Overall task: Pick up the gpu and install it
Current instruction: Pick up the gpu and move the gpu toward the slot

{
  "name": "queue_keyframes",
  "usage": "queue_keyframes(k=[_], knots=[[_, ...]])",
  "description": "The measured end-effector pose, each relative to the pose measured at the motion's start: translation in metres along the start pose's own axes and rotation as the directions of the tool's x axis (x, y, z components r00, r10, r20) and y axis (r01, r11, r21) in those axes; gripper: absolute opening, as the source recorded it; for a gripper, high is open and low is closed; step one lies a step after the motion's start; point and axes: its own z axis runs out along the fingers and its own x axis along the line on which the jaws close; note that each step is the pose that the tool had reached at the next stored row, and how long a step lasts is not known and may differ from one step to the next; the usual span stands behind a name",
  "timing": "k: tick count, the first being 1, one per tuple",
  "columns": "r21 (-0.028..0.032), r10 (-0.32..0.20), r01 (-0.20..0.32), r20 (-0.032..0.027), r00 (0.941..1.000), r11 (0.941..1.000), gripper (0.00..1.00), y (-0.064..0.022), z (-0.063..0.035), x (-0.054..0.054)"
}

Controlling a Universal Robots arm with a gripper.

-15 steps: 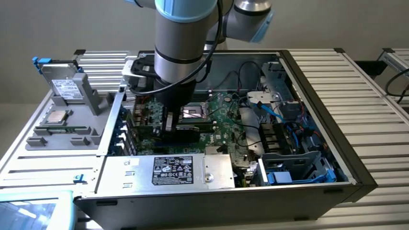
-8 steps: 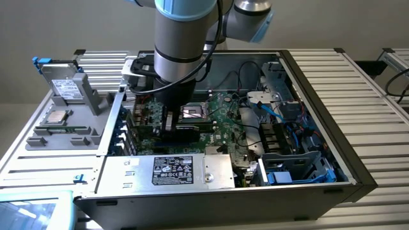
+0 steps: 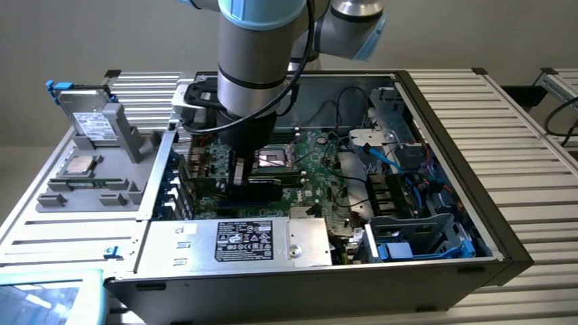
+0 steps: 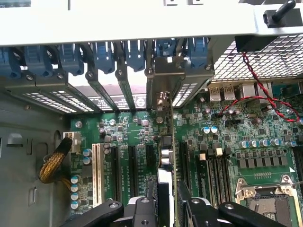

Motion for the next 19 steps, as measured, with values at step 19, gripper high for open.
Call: queue_keyframes(k=[19], knots=[[-0.0023,-0.045,0.045,-0.0077,0.999,0.999,0.28,-0.0019,-0.0003,-0.0017]])
